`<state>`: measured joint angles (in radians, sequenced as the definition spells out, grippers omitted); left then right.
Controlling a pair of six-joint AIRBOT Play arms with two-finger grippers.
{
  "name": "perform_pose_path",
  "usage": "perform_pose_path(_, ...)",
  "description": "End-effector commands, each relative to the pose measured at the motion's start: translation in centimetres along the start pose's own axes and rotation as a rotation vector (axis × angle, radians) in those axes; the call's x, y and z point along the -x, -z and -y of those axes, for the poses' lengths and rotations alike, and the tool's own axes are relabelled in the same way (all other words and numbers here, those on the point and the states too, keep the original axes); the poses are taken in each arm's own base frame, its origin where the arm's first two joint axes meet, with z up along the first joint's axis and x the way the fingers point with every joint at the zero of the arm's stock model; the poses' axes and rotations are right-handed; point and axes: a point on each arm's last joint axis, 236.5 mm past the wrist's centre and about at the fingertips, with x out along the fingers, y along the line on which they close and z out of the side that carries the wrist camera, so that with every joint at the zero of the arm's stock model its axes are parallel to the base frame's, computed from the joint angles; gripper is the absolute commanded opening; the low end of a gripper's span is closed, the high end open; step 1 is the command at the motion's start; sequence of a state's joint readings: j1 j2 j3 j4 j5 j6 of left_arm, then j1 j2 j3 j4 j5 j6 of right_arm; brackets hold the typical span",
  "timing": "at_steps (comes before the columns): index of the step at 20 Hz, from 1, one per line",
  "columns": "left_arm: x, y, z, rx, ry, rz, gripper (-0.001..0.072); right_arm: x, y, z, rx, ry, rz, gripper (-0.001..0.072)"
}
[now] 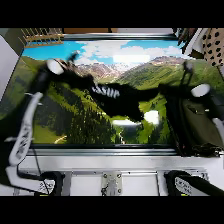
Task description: Fold the clothes and pants, and hang the long-sleeved shirts on hangers.
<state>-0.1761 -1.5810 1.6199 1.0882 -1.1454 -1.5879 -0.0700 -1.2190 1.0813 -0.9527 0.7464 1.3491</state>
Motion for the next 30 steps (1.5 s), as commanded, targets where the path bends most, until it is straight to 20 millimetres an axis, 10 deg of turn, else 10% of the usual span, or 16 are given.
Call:
perform_pose_path(1, 15.2, -5.5, 4.6, -0.147, -0.008, 0.321, 0.0007, 12.2, -5.8, -8.5, 0.213, -0.104, 0.202, 0.0010)
perform_pose_path(6, 28.7, -3.4, 11.4, -0.303, 0.019, 0.552, 0.0007, 23.0, -2.9, -13.9, 0.238, -0.187, 0.293, 0.0010)
perform_pose_path(10, 31.2, -2.8, 12.6, -0.331, 0.030, 0.614, 0.0006, 23.7, 0.9, -15.3, 0.205, -0.238, 0.205, 0.0009)
perform_pose_path(13, 27.7, -5.2, 11.1, -0.297, 0.023, 0.584, 0.0007, 20.6, 3.6, -15.1, 0.158, -0.258, 0.097, 0.0009)
perform_pose_path(17, 18.0, -11.1, 6.2, -0.206, -0.006, 0.538, 0.0055, 15.3, 4.7, -11.9, 0.106, -0.169, 0.044, 0.0009)
perform_pose_path(18, 15.8, -12.2, 4.5, -0.176, -0.017, 0.528, 0.0424, 14.2, 4.0, -10.3, 0.088, -0.110, 0.057, 0.0009)
perform_pose_path(19, 13.8, -12.8, 2.7, -0.138, -0.030, 0.507, 0.0590, 13.4, 3.4, -8.6, 0.078, -0.041, 0.071, 0.0010)
perform_pose_path(21, 11.3, -12.1, -1.0, -0.029, -0.057, 0.422, 0.0591, 12.5, 3.0, -5.9, 0.063, 0.067, 0.072, 0.0009)
perform_pose_path(25, 8.5, -3.9, -7.5, 0.095, -0.140, 0.091, 0.0590, 12.1, 3.1, -5.0, 0.067, 0.099, 0.061, 0.0010)
perform_pose_path(30, 6.4, 11.3, -12.5, 0.158, -0.311, -0.158, 0.0590, 12.0, 3.1, -5.1, 0.065, 0.096, 0.060, 0.0010)
